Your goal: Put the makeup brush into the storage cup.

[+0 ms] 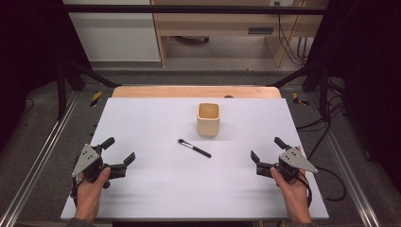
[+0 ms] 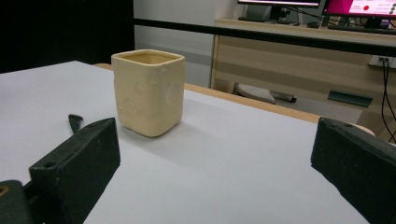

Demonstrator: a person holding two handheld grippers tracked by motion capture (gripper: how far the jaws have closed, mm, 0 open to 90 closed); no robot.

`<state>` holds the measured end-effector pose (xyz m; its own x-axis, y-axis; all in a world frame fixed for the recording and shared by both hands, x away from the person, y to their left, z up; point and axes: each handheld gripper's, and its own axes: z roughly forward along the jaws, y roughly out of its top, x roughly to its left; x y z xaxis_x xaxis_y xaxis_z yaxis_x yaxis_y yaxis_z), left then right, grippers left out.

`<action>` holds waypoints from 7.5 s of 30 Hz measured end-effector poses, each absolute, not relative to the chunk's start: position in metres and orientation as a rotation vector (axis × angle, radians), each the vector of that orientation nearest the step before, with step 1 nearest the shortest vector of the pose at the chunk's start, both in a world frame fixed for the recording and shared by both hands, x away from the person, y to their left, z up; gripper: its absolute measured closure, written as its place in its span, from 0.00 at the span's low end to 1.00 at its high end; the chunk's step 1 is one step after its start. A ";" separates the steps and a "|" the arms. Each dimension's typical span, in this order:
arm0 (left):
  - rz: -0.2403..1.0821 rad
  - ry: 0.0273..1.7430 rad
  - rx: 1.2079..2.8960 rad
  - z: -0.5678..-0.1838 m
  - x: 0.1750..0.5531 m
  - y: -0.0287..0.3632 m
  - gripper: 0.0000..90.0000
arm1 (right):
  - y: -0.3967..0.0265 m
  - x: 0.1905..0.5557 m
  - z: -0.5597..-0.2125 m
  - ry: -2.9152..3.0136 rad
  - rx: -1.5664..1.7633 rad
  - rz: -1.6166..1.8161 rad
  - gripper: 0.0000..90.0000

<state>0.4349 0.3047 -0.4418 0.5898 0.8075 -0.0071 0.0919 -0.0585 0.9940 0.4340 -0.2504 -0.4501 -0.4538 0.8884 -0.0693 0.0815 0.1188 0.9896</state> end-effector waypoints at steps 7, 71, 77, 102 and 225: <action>0.700 0.787 1.538 -0.442 0.434 0.304 0.00 | -0.249 0.433 -0.449 1.676 0.962 1.408 0.02; 0.689 0.797 1.595 -0.452 0.437 0.296 0.00 | -0.167 0.454 -0.417 2.202 1.024 1.123 0.06; 0.689 0.798 1.591 -0.453 0.437 0.298 0.00 | -0.156 0.470 -0.407 2.299 1.007 1.045 0.06; 0.689 0.801 1.588 -0.452 0.438 0.299 0.00 | -0.112 0.508 -0.415 2.519 0.915 0.914 0.06; 0.674 0.770 1.626 -0.454 0.440 0.295 0.00 | -0.057 0.545 -0.460 2.699 0.874 0.797 0.82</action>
